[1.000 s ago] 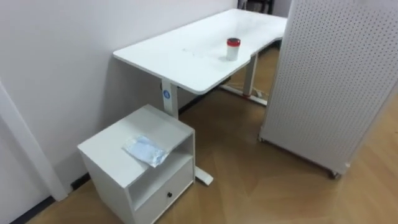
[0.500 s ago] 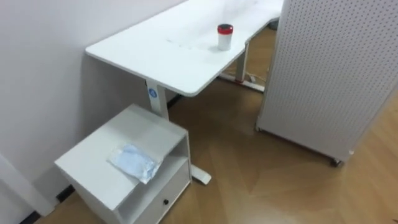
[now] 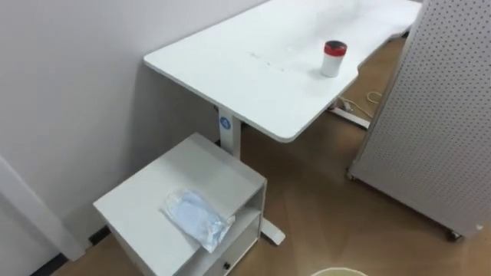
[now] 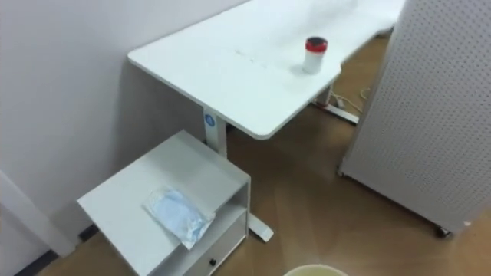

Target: Pick garbage

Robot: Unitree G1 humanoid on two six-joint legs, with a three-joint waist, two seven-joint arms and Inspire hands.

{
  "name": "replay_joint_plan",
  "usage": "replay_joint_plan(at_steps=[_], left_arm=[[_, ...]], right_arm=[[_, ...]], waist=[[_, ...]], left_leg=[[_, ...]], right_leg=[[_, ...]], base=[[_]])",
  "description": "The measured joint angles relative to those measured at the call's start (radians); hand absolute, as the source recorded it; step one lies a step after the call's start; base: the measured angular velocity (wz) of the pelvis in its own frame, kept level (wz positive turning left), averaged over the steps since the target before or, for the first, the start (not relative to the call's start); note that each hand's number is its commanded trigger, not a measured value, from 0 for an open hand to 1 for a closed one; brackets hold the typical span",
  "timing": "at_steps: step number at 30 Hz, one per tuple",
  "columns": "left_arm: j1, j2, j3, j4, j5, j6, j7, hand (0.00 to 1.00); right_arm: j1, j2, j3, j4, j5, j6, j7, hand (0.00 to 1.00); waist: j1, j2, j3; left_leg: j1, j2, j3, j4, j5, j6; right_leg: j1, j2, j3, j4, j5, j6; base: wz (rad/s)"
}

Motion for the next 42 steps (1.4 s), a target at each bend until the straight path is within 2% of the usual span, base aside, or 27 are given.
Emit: replay_joint_plan(at_steps=[1, 2, 4, 7, 9, 11, 13, 17, 20, 23, 24, 25, 26, 27, 28, 29, 30, 32, 34, 35, 38, 42], left_arm=[[0.000, -0.005, -0.002, -0.011, 0.001, -0.006, 0.002, 0.00], [-0.002, -0.012, -0.002, -0.015, 0.002, -0.012, 0.003, 0.00], [-0.005, -0.011, 0.000, -0.016, 0.003, -0.025, 0.007, 0.00], [-0.002, -0.006, 0.000, -0.022, 0.028, -0.035, 0.027, 0.00], [-0.002, -0.007, 0.003, -0.071, 0.081, -0.037, 0.041, 0.00], [-0.016, -0.005, 0.019, -0.175, 0.136, -0.043, 0.078, 0.00], [-0.038, -0.004, 0.017, -0.262, 0.166, -0.057, 0.109, 0.00], [-0.117, -0.003, 0.015, -0.382, 0.183, -0.094, 0.203, 0.00], [-0.160, -0.001, 0.015, -0.394, 0.208, -0.123, 0.256, 0.00], [-0.171, 0.000, 0.015, -0.409, 0.247, -0.129, 0.294, 0.00], [-0.173, 0.000, 0.014, -0.412, 0.260, -0.133, 0.300, 0.00], [-0.179, 0.001, 0.009, -0.411, 0.259, -0.133, 0.305, 0.00], [-0.198, 0.000, -0.016, -0.409, 0.256, -0.135, 0.312, 0.00], [-0.239, -0.001, -0.064, -0.408, 0.251, -0.147, 0.311, 0.00], [-0.260, -0.001, -0.082, -0.411, 0.254, -0.160, 0.311, 0.00], [-0.275, 0.003, -0.105, -0.411, 0.259, -0.175, 0.319, 0.00], [-0.275, 0.009, -0.107, -0.388, 0.258, -0.177, 0.330, 0.00], [-0.282, 0.013, -0.116, -0.327, 0.257, -0.177, 0.350, 0.00], [-0.289, 0.015, -0.121, -0.301, 0.256, -0.179, 0.364, 0.00], [-0.298, 0.010, -0.121, -0.293, 0.256, -0.184, 0.372, 0.00], [-0.337, -0.001, -0.121, -0.251, 0.257, -0.206, 0.385, 0.00], [-0.399, -0.001, -0.122, -0.184, 0.248, -0.214, 0.400, 0.00]], right_arm=[[0.001, 0.001, 0.002, 0.006, 0.002, -0.008, 0.002, 1.00], [0.004, 0.004, 0.004, 0.021, 0.003, -0.019, 0.001, 1.00], [-0.003, 0.004, 0.015, 0.037, -0.005, -0.031, -0.001, 1.00], [-0.005, 0.005, 0.050, 0.046, -0.027, -0.049, 0.006, 1.00], [-0.018, 0.003, 0.050, 0.070, -0.036, -0.050, 0.008, 1.00], [-0.044, 0.003, 0.057, 0.101, -0.040, -0.062, 0.019, 1.00], [-0.045, 0.001, 0.064, 0.106, -0.040, -0.076, 0.018, 1.00], [-0.072, 0.002, 0.083, 0.134, -0.040, -0.080, 0.027, 1.00], [-0.080, 0.002, 0.084, 0.146, -0.039, -0.079, 0.040, 1.00], [-0.080, 0.003, 0.084, 0.145, -0.037, -0.080, 0.041, 1.00], [-0.081, 0.005, 0.086, 0.145, -0.038, -0.080, 0.041, 1.00], [-0.084, 0.006, 0.092, 0.146, -0.038, -0.080, 0.040, 1.00], [-0.090, 0.008, 0.098, 0.152, -0.038, -0.084, 0.039, 1.00], [-0.087, 0.006, 0.078, 0.170, -0.038, -0.096, 0.038, 1.00], [-0.083, 0.005, 0.063, 0.178, -0.037, -0.095, 0.035, 1.00], [-0.100, 0.001, 0.057, 0.184, -0.038, -0.080, 0.033, 1.00], [-0.122, 0.001, 0.076, 0.184, -0.039, -0.074, 0.034, 1.00], [-0.137, 0.000, 0.110, 0.173, -0.037, -0.078, 0.041, 1.00], [-0.140, 0.000, 0.158, 0.170, -0.039, -0.073, 0.041, 1.00], [-0.147, 0.001, 0.178, 0.167, -0.038, -0.070, 0.040, 1.00], [-0.172, -0.001, 0.195, 0.167, -0.038, -0.063, 0.038, 1.00], [-0.209, 0.000, 0.197, 0.167, -0.031, -0.063, 0.030, 1.00]], waist=[[-0.002, -0.006, -0.0043], [-0.004, 0.000, -0.0105], [0.006, 0.005, -0.0094], [-0.002, 0.006, -0.0076], [-0.001, 0.006, -0.0071], [-0.003, -0.002, -0.0027], [-0.005, 0.001, -0.0014], [-0.041, 0.010, 0.0020], [-0.066, 0.013, 0.0018], [-0.083, 0.017, 0.0023], [-0.089, 0.015, 0.0015], [-0.094, 0.005, 0.0071], [-0.108, -0.019, 0.0217], [-0.111, -0.008, 0.0172], [-0.109, -0.002, 0.0157], [-0.083, -0.010, 0.0147], [-0.069, -0.010, 0.0151], [-0.069, -0.001, 0.0189], [-0.071, 0.006, 0.0204], [-0.081, 0.017, 0.0263], [-0.085, 0.040, 0.0300], [-0.100, 0.050, 0.0352]], left_leg=[[0.007, 0.001, -0.015, -0.005, -0.003, -0.006], [0.023, 0.008, -0.026, -0.016, 0.000, -0.016], [0.046, 0.021, -0.028, -0.045, 0.009, -0.030], [0.090, 0.036, -0.027, -0.092, 0.022, -0.051], [0.108, 0.045, -0.027, -0.120, 0.022, -0.052], [0.115, 0.049, -0.025, -0.137, 0.025, -0.057], [0.117, 0.050, -0.022, -0.137, 0.026, -0.057], [0.121, 0.046, -0.022, -0.139, 0.026, -0.058], [0.138, 0.045, -0.021, -0.141, 0.026, -0.058], [0.148, 0.046, -0.022, -0.146, 0.026, -0.058], [0.133, 0.043, -0.011, -0.117, 0.025, -0.060], [0.099, 0.038, 0.008, -0.051, 0.023, -0.071], [0.001, 0.030, 0.029, 0.044, 0.014, -0.120], [-0.101, 0.053, 0.015, -0.013, 0.030, -0.126], [-0.152, 0.076, 0.030, -0.020, 0.079, -0.086], [-0.177, 0.084, 0.093, 0.006, 0.093, -0.071], [-0.171, 0.086, 0.114, 0.005, 0.094, -0.070], [-0.148, 0.085, 0.111, 0.005, 0.094, -0.069], [-0.140, 0.082, 0.104, 0.003, 0.093, -0.070], [-0.142, 0.083, 0.104, 0.002, 0.093, -0.070], [-0.176, 0.095, 0.106, 0.004, 0.093, -0.070], [-0.236, 0.106, 0.108, 0.041, 0.092, -0.072]], right_leg=[[-0.001, 0.016, 0.020, -0.093, 0.085, 0.006], [0.023, 0.033, 0.024, -0.126, 0.117, 0.003], [0.060, 0.048, 0.008, -0.170, 0.125, -0.005], [0.122, 0.058, 0.004, -0.231, 0.128, -0.009], [0.135, 0.067, 0.003, -0.246, 0.127, -0.010], [0.129, 0.078, 0.005, -0.248, 0.127, -0.011], [0.135, 0.077, 0.005, -0.250, 0.127, -0.011], [0.149, 0.071, -0.011, -0.268, 0.127, -0.011], [0.177, 0.070, -0.017, -0.284, 0.127, -0.011], [0.181, 0.074, -0.019, -0.289, 0.127, -0.011], [0.188, 0.064, -0.006, -0.303, 0.130, -0.013], [0.197, 0.053, 0.025, -0.318, 0.133, -0.015], [0.215, 0.030, 0.125, -0.347, 0.139, -0.004], [0.195, 0.023, 0.165, -0.345, 0.137, 0.008], [0.175, 0.021, 0.169, -0.330, 0.124, 0.025], [0.136, 0.012, 0.172, -0.304, 0.100, 0.051], [0.127, 0.011, 0.147, -0.299, 0.103, 0.050], [0.136, 0.015, 0.108, -0.308, 0.117, 0.037], [0.149, 0.014, 0.098, -0.321, 0.125, 0.039], [0.143, 0.015, 0.088, -0.315, 0.124, 0.040], [0.088, 0.024, 0.088, -0.274, 0.120, 0.039], [-0.006, 0.032, 0.087, -0.179, 0.106, 0.030]], base=[[0.52], [0.44], [0.16], [0.09], [0.06], [0.02], [0.04], [0.02], [0.01], [-0.05], [0.05], [0.37], [0.87], [1.00], [0.61], [-0.11], [-0.39], [-0.42], [-0.26], [-0.12], [-0.20], [-0.14]])
